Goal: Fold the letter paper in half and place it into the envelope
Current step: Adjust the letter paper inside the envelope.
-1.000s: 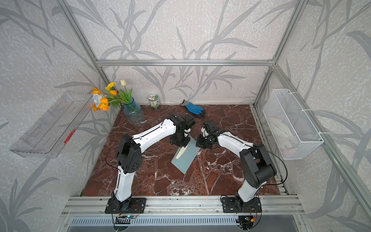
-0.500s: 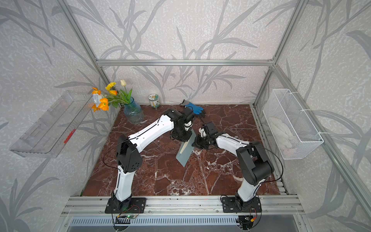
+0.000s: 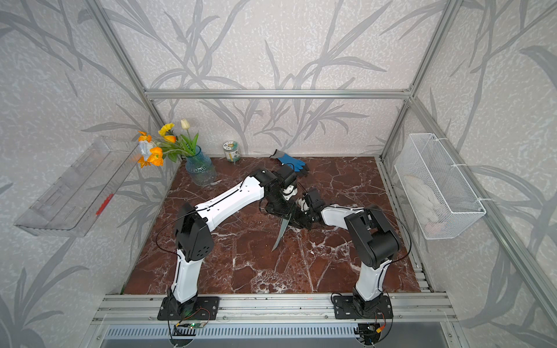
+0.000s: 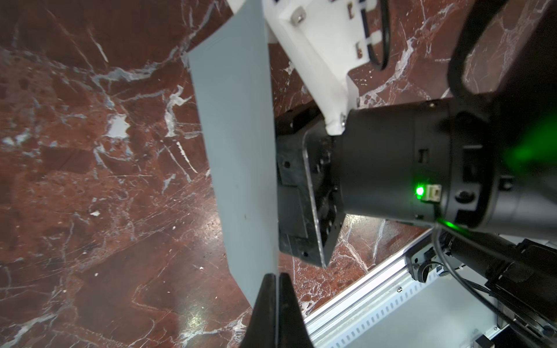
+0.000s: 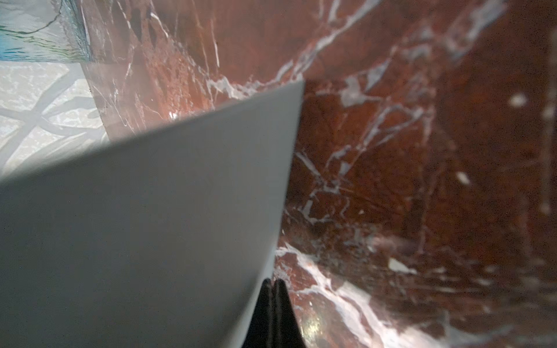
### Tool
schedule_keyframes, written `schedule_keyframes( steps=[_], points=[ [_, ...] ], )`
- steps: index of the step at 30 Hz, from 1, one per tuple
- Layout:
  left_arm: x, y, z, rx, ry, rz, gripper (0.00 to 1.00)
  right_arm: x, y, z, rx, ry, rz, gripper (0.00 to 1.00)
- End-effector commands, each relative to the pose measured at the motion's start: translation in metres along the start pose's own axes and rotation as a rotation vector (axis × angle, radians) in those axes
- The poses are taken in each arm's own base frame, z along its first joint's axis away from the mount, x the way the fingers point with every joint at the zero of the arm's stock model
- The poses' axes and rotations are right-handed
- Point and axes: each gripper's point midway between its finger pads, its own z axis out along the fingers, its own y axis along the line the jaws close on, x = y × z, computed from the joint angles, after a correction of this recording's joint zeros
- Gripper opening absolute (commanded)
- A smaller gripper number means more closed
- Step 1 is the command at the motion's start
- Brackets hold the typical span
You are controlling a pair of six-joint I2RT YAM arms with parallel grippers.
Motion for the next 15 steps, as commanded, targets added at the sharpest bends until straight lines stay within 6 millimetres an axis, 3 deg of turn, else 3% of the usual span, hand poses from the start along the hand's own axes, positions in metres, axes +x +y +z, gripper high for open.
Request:
schedule_keyframes(
  steps=[1,3,9,15],
  points=[
    [0.012,-0.004,0.008,0.017,0.029,-0.008,0.0,0.002,0.0,-0.013,-0.002,-0.015,-0.009,0.0],
    [0.016,0.0,0.014,0.005,0.038,-0.019,0.0,0.005,-0.005,-0.023,0.019,-0.021,-0.012,0.0],
    [0.016,0.005,0.014,-0.016,0.024,-0.025,0.0,0.009,0.007,-0.06,0.05,-0.05,-0.085,0.0],
    [0.016,0.005,0.015,-0.009,0.018,-0.032,0.0,0.009,0.021,-0.075,-0.003,-0.082,-0.073,0.0]
  ],
)
